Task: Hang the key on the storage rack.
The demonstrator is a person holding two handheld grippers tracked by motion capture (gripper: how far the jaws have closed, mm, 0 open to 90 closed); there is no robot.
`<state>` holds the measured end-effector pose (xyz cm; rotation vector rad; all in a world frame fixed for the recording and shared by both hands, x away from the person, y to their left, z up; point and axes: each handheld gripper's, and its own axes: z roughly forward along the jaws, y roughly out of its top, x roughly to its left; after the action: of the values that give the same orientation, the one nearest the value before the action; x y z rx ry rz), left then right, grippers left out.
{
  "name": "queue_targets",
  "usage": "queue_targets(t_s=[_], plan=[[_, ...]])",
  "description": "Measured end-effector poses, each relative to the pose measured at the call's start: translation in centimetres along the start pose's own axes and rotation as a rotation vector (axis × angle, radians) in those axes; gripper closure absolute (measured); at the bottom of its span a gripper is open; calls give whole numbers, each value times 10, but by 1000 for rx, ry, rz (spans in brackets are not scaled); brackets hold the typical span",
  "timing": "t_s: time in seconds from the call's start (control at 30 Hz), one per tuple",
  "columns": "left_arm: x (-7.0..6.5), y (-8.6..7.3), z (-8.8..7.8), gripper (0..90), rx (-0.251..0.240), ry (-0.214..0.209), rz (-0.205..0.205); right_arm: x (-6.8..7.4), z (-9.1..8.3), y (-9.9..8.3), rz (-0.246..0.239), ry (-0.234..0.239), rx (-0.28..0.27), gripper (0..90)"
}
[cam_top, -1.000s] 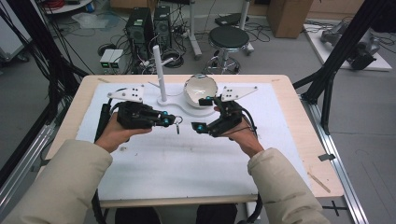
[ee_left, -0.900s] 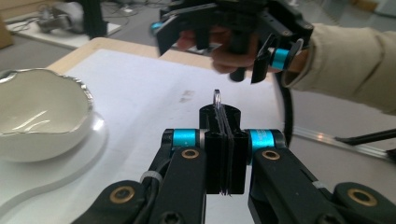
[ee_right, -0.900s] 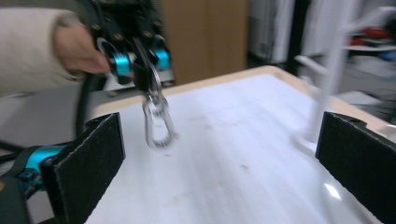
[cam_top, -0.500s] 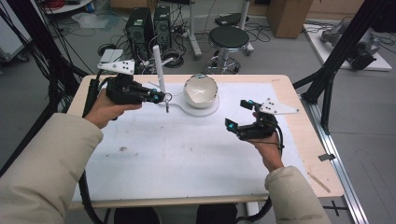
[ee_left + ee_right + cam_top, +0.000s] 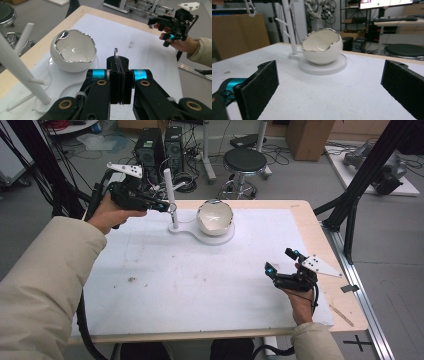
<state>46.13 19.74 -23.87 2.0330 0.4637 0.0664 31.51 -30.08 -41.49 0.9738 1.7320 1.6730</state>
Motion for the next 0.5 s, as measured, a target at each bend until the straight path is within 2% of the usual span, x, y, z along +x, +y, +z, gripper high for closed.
queue_targets(t_s=[0.1,0.2,0.5], plan=[[10,0,3,887,19,8,-8,0,-2,-6,-16,-33,-14,4],[18,-3,5,887,15,18,-35,1,-3,-9,-38,-54,-25,4],[34,-12,9,886,48,48,-82,-2,-2,-22,-21,-81,-26,4]])
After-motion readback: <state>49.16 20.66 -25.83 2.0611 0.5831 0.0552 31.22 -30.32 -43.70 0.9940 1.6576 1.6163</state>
